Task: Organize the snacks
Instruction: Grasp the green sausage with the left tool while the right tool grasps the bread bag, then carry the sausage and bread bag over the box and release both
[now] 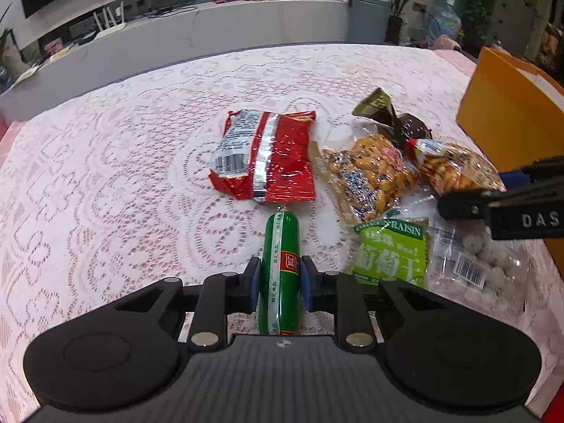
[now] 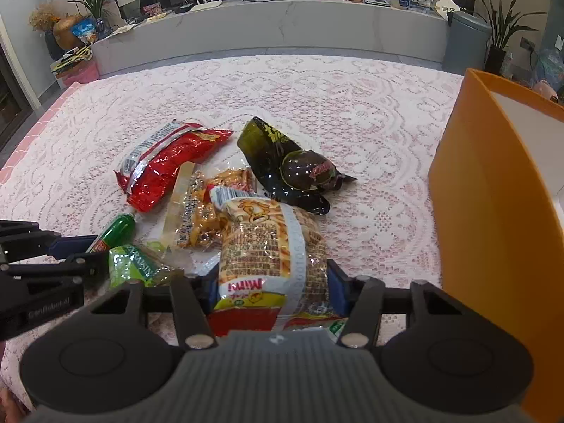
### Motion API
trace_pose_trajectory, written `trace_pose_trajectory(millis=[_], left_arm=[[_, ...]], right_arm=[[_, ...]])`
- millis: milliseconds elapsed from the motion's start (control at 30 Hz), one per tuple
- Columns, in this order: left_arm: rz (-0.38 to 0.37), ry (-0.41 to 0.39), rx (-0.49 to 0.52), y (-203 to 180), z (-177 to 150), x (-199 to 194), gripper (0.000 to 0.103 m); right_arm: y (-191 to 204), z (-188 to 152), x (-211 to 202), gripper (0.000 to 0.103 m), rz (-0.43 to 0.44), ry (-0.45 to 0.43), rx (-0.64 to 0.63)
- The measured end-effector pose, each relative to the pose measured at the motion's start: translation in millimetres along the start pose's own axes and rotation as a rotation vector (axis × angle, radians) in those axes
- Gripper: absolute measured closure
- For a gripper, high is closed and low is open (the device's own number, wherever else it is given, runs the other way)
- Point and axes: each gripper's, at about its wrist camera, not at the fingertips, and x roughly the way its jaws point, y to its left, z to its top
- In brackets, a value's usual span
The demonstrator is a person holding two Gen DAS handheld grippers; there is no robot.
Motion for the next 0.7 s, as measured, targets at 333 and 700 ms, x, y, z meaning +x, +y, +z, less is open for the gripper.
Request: trace_pose_trajectory(millis=[333, 700], left_arm=[[-0.015, -0.034, -0.075, 5, 6, -20, 0.078], [-0.041, -0.084, -0.164, -3, 5, -51, 0.078]], right_arm=[[8, -4, -14, 0.054, -0.022, -0.018, -0.054], [14, 1, -47, 0.057, 0.040, -0.059, -0.037]])
